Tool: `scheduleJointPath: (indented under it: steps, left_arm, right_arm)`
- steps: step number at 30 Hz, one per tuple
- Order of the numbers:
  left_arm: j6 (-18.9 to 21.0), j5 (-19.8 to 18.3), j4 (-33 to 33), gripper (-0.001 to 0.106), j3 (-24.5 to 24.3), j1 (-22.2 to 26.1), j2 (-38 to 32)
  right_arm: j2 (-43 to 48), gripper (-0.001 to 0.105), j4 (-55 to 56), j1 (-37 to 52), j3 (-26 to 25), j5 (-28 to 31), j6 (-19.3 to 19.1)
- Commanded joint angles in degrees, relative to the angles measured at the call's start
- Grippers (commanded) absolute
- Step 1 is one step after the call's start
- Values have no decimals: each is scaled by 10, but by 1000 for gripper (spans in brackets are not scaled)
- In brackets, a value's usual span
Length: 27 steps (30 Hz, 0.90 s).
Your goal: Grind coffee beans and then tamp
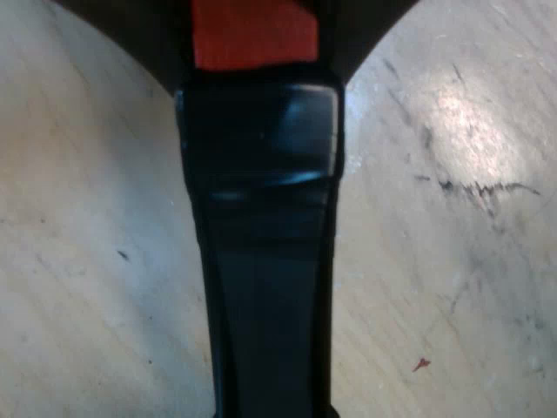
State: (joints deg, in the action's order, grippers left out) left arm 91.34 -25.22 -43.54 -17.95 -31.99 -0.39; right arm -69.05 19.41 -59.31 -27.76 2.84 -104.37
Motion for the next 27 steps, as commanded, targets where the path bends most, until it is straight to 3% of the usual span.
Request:
scheduleJointPath:
  steps: [1, 14, 27]
  left_arm:
    - [0, 2, 6, 71, -2, -3, -34]
    - [0, 2, 6, 71, -2, -3, -34]
    - [0, 2, 6, 71, -2, -3, -34]
  right_arm:
    - [-11, 0, -37, 0, -7, -16, -18]
    - [-67, 0, -63, 0, -7, -19, -18]
    - [-75, 0, -29, 0, -7, -15, 14]
